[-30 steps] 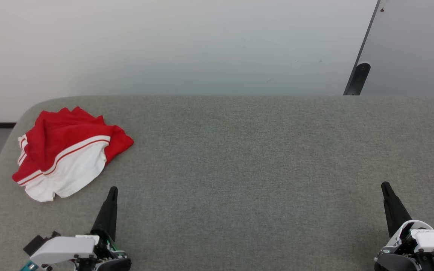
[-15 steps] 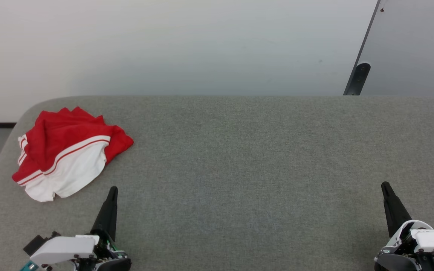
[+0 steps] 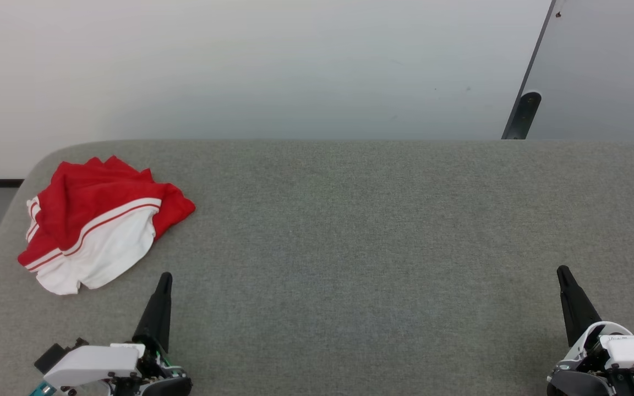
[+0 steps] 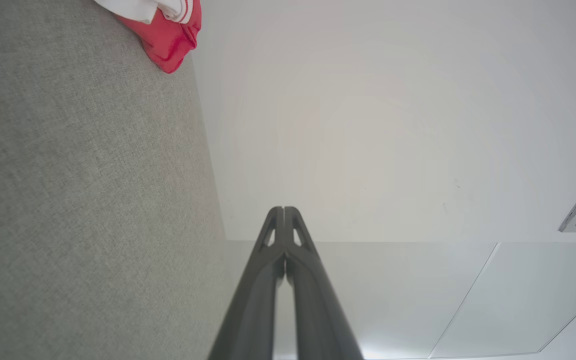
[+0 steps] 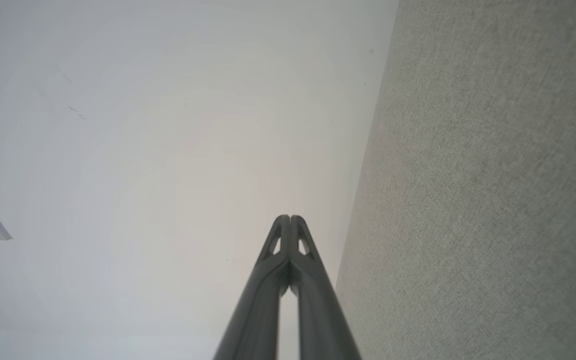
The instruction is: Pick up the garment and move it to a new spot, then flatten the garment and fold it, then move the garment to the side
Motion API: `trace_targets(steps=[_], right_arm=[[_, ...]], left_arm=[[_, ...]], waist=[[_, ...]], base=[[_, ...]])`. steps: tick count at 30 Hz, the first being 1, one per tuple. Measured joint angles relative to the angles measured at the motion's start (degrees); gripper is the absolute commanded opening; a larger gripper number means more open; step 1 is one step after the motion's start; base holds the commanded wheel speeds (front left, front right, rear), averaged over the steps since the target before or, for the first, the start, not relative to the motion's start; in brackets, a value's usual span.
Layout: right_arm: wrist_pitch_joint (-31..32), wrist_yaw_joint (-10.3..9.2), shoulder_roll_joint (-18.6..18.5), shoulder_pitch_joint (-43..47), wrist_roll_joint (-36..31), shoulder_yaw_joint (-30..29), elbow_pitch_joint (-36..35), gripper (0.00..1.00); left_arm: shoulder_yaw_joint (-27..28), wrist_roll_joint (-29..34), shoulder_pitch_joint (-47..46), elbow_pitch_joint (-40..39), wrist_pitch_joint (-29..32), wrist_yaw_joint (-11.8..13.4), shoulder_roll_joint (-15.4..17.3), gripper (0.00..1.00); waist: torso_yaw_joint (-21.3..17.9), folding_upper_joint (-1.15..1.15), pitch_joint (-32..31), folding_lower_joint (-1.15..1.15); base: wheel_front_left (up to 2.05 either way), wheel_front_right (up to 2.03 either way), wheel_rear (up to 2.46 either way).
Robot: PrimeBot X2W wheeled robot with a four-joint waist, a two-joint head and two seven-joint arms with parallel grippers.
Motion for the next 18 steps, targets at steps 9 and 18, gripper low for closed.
trace_targets(steps=[9, 18], right_arm=[[0.0, 0.00, 0.0, 0.0, 0.0, 0.0, 0.0, 0.00], [0.0, 0.00, 0.0, 0.0, 0.0, 0.0, 0.0, 0.00]], left_arm=[[0.0, 0.0, 0.0, 0.0, 0.0, 0.0, 0.0, 0.00], [0.0, 0.0, 0.0, 0.0, 0.0, 0.0, 0.0, 0.00]], waist=[[0.0, 0.00, 0.0, 0.00], [0.0, 0.00, 0.0, 0.00]], base=[[0.00, 0.00, 0.00], [0.00, 0.00, 0.00]])
